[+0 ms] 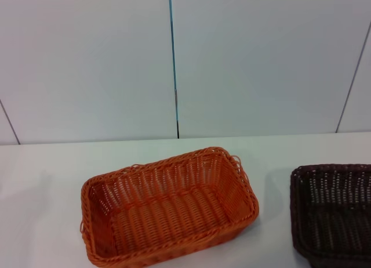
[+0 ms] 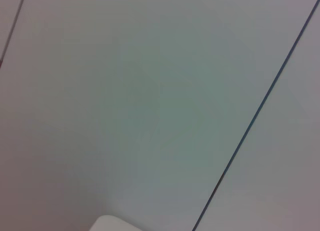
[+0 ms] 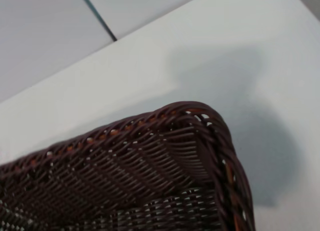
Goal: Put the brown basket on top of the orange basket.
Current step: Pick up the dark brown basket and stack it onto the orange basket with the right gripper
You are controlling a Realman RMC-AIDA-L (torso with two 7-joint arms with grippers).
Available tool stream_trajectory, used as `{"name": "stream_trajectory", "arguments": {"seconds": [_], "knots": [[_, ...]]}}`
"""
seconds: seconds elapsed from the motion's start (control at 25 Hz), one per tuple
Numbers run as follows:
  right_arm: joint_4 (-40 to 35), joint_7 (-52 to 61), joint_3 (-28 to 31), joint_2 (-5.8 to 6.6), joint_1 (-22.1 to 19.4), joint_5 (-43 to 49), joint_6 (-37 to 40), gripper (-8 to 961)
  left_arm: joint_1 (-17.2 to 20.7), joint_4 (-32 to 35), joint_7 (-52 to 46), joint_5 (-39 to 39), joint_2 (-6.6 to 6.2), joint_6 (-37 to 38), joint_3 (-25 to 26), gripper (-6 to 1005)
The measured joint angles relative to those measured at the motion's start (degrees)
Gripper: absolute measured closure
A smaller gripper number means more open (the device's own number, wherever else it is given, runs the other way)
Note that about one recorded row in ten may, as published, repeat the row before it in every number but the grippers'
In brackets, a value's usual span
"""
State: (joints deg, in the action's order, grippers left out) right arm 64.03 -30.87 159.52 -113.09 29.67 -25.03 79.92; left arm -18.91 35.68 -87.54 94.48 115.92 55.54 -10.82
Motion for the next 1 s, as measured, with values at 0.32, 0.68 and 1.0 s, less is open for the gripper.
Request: {"name": "stream_trajectory", "arguments": {"seconds": [0.32,0.68,1.0], "knots": [[0.97,0.5,1.29,1.21,-2.98,-5.77,3.49,813,0.06,0.04,0.07,0.0,0.0,0.0,0.01,94],[0.96,1.62,1.32,2.79,-5.76,-12.74,7.21,813,0.1,0.22,0.09,-0.11,0.05,0.12,0.01,94],[3.9,5.03,1.32,4.13,-6.54,-19.26,11.15,813,-0.06,0.27,0.09,-0.26,-0.08,0.01,0.01,93]]}}
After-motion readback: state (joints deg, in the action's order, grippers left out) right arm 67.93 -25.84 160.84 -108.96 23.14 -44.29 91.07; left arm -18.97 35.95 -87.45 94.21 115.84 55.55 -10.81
